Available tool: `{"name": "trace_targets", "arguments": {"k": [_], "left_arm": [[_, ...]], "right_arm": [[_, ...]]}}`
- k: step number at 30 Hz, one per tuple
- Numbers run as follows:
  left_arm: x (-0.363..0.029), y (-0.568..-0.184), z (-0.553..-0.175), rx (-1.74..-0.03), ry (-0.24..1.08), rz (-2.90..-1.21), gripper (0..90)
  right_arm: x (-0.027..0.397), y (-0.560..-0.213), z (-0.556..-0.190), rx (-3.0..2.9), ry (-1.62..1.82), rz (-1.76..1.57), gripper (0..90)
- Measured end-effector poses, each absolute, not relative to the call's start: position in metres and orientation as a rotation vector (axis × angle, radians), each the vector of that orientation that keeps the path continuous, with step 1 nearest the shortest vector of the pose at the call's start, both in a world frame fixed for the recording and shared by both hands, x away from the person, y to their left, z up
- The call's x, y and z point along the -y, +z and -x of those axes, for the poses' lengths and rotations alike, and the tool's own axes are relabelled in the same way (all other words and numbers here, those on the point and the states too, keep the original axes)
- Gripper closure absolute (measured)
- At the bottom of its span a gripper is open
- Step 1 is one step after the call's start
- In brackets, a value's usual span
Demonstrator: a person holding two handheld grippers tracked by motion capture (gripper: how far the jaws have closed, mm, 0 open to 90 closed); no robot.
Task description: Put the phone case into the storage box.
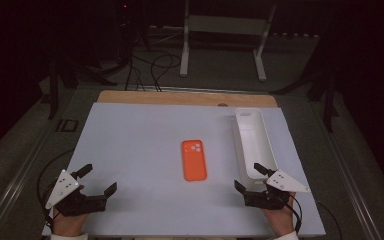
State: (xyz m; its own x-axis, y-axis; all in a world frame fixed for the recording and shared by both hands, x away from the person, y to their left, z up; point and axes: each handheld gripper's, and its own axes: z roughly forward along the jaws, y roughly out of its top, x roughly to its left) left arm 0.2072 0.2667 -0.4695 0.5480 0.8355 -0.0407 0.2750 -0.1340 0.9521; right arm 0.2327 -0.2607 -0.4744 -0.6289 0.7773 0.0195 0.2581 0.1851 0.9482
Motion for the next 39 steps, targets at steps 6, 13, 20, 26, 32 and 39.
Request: {"name": "trace_targets", "arguments": {"k": [6, 13, 20, 26, 32, 39], "left_arm": [[-0.266, -0.470, -0.207, -0.940, 0.636, -1.687, 0.0], [-0.265, -0.471, -0.208, -0.945, 0.619, -1.696, 0.0], [-0.262, -0.466, -0.208, -0.950, 0.621, -1.696, 0.0], [-0.253, -0.460, -0.211, -0.931, 0.605, -1.712, 0.0], [-0.237, -0.450, -0.222, -0.902, 0.596, -1.757, 0.0], [-0.226, -0.443, -0.233, -0.887, 0.586, -1.781, 0.0]], "right_arm": [[0.259, -0.475, -0.232, -1.992, 1.451, -0.963, 8.9], [0.257, -0.477, -0.231, -1.994, 1.450, -0.966, 8.9], [0.258, -0.476, -0.230, -1.987, 1.456, -0.974, 8.9], [0.258, -0.476, -0.229, -1.975, 1.459, -0.988, 8.9], [0.258, -0.477, -0.230, -1.976, 1.454, -0.984, 8.9], [0.257, -0.476, -0.232, -1.975, 1.458, -0.982, 9.0]]}}
